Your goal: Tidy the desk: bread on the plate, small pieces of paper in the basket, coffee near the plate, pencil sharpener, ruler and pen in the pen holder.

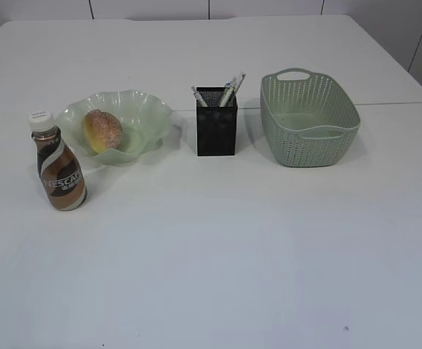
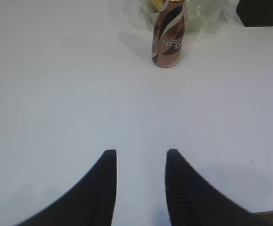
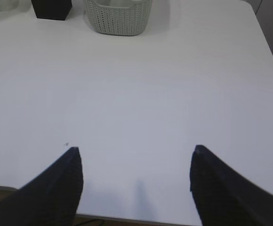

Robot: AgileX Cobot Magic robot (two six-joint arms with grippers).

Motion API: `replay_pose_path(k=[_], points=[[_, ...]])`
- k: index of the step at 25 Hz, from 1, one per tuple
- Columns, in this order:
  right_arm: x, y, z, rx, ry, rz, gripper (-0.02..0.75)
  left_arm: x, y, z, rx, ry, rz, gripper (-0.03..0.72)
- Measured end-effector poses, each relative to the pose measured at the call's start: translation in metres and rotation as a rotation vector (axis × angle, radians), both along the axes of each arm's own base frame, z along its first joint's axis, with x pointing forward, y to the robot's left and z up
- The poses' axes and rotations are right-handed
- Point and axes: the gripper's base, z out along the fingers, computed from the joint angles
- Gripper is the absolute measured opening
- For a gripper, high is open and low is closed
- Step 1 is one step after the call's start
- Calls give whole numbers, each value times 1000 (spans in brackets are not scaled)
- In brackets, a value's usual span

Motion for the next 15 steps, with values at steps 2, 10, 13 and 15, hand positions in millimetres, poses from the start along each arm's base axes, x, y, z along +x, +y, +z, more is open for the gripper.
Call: replay_pose_path(k=[2,10,13,15], points=[[0,0,0,0,0,0,552,0,0,0,0,0,0,239],[0,0,0,0,0,0,552,0,0,0,0,0,0,239],[0,0,0,0,0,0,552,0,0,0,0,0,0,239],[0,0,0,0,0,0,552,0,0,0,0,0,0,239]])
